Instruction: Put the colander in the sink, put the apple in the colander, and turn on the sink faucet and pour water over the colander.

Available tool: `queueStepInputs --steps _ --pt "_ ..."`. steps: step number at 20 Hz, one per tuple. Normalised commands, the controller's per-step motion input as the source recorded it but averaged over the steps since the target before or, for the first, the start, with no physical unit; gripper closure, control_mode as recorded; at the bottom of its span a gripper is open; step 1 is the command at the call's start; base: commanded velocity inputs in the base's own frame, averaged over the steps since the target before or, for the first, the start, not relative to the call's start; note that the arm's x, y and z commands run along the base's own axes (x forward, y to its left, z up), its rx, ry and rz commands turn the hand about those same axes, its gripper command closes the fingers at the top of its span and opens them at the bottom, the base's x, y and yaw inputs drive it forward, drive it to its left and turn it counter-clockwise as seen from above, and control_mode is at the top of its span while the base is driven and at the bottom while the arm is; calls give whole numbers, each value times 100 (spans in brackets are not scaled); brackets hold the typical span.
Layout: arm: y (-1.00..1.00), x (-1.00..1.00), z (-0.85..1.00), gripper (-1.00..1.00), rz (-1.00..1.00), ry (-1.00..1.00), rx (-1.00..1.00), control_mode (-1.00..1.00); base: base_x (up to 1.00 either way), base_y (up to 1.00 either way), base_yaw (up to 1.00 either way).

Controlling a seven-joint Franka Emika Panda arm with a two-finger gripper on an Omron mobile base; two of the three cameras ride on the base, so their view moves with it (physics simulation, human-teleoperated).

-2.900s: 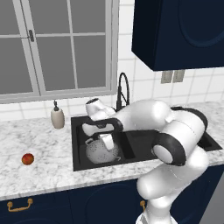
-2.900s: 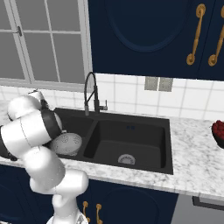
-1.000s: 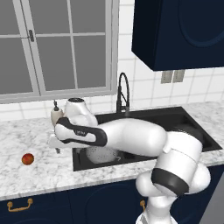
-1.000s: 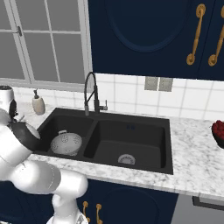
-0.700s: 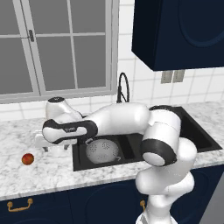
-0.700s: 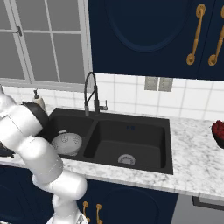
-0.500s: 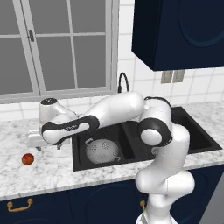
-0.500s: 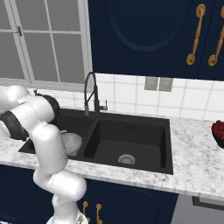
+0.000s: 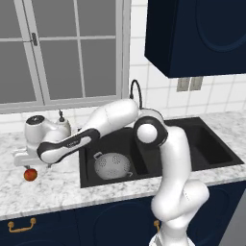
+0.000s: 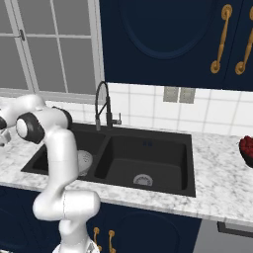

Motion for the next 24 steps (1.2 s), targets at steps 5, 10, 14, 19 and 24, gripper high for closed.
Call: queueStepInputs --steps 5,10,14,19,24 --pt "25 18 -1 -100 -3 -1 0 -100 0 0 0" --pt "7 22 -23 -100 -1 0 0 -100 0 0 0" --pt "3 10 -32 -100 0 0 0 -100 0 0 0" --pt "-4 -3 -25 -100 0 0 0 -100 0 0 0" --pt "-13 -10 -21 -100 0 0 0 -100 0 0 0"
